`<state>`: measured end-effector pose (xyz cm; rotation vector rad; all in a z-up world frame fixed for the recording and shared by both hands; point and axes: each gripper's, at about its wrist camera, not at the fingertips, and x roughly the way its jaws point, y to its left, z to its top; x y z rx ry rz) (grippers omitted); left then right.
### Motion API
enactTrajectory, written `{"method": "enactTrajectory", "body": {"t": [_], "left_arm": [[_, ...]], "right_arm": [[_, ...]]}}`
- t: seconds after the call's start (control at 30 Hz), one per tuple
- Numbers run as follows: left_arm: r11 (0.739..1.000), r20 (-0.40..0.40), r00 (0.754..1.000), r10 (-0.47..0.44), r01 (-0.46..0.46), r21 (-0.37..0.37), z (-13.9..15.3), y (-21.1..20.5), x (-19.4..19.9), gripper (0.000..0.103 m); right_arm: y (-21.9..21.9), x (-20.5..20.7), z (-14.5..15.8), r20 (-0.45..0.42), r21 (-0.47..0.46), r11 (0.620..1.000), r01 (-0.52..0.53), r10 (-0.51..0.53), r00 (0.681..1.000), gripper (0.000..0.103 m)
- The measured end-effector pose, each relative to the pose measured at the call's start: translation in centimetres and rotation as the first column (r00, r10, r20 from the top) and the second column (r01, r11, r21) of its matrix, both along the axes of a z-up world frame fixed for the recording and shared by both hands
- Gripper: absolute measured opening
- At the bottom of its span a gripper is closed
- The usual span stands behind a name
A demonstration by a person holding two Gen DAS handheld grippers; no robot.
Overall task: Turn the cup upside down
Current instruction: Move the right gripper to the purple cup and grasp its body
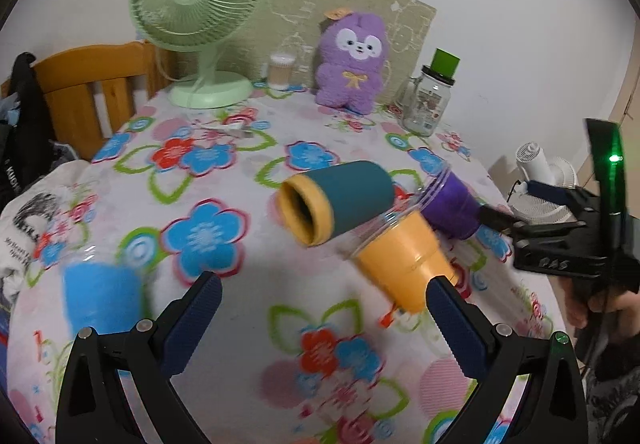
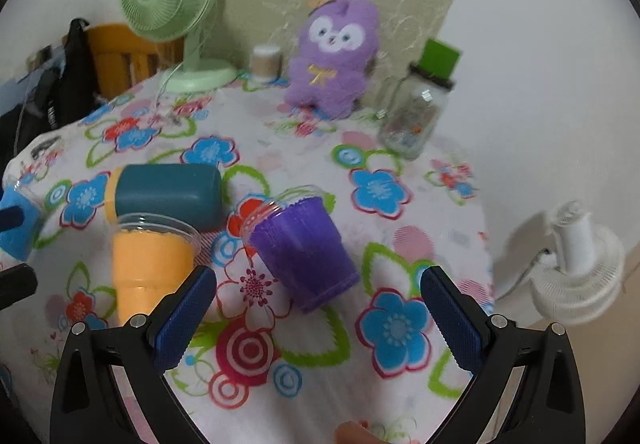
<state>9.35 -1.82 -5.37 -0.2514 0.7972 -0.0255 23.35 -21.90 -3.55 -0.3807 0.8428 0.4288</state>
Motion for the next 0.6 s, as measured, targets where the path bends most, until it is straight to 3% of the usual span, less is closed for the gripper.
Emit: {"method": "enactTrajectory", "body": {"t": [0.23, 0.4, 0.6], "left_arm": [[0.998, -0.029, 0.998, -0.060, 0.060, 0.004, -0.6, -2.6, 4.0, 0.103], [0.997, -0.063, 0.995, -0.073, 0.074, 0.010, -1.7, -3.3, 5.4, 0.103], [0.995, -0.088, 0.992, -0.090, 0.093, 0.022, -2.4, -4.1, 5.8, 0.103]], "right_arm": [[1.0, 2.9, -2.9, -0.034, -0.020, 0.997, -0.081, 0.080, 0.996, 0.103], [0.8, 5.0, -4.5, -0.097, 0.032, 0.995, -0.099, 0.102, 0.990, 0.102], [1.0, 5.8, -5.7, -0.164, 0.070, 0.991, -0.112, 0.122, 0.979, 0.074]]}}
